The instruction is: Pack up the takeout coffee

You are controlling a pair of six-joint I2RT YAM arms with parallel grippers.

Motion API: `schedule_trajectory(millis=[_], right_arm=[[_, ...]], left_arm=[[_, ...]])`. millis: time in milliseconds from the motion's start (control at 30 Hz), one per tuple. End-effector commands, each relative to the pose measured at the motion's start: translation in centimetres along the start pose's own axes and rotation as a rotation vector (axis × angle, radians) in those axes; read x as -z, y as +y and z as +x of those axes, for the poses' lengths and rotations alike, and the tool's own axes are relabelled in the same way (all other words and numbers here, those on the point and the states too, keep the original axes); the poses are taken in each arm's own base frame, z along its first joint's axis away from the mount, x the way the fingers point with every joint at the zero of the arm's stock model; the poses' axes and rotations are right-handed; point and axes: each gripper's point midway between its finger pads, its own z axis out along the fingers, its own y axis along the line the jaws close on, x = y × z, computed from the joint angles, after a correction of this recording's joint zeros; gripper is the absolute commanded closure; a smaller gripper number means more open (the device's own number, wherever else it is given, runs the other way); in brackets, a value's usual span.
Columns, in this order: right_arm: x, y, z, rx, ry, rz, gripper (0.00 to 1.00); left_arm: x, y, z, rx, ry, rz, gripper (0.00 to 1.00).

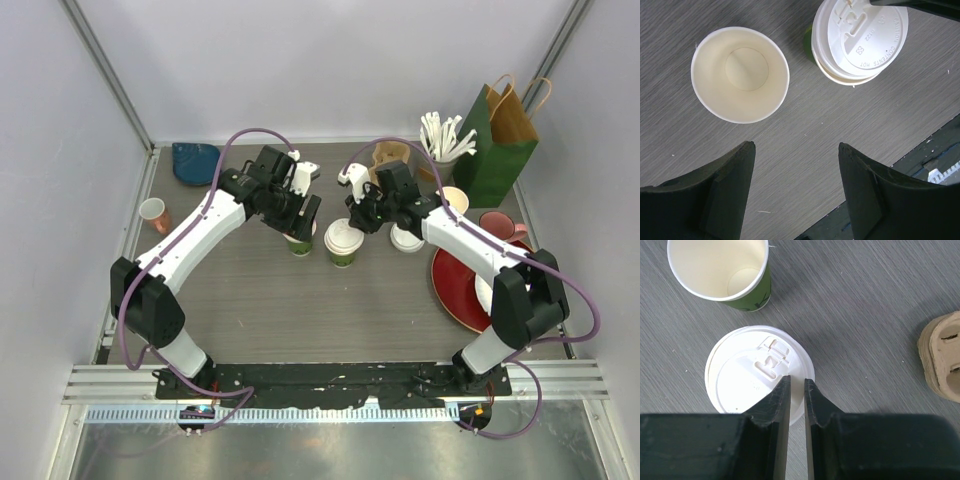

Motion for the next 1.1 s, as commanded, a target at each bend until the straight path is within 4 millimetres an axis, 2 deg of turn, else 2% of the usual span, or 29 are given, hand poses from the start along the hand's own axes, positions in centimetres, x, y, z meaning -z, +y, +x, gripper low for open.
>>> schedule_trajectory(millis=[0, 200, 400, 600, 1067], right_arm=[[0.2, 0.3, -1.8, 0.020, -0.049, -0.019, 0.99], [0.1, 0.4, -1.9, 0.021, -0.050, -0.021, 0.99], [0.8, 0.6, -3.7, 0.032, -0.106, -0.036, 0.99], [0.9, 0.6, -4.1, 0.034, -0.110, -0.039, 0.99], [-0.1, 0.4, -2.0, 0.018, -0.047, -0.029, 0.99]], left_arm=[[0.7, -0.2, -1.4, -0.022, -0.042, -0.002, 0.28], [0.8, -0.2, -1.4, -0.022, -0.044, -0.003, 0.28], [1.0, -0.3, -1.3, -0.027, -0.045, -0.003, 0.28], [1.0, -0.2, -1.2, -0.027, -0.044, -0.004, 0.28], [0.9, -0.1, -1.2, -0.028, -0.043, -0.007, 0.28]])
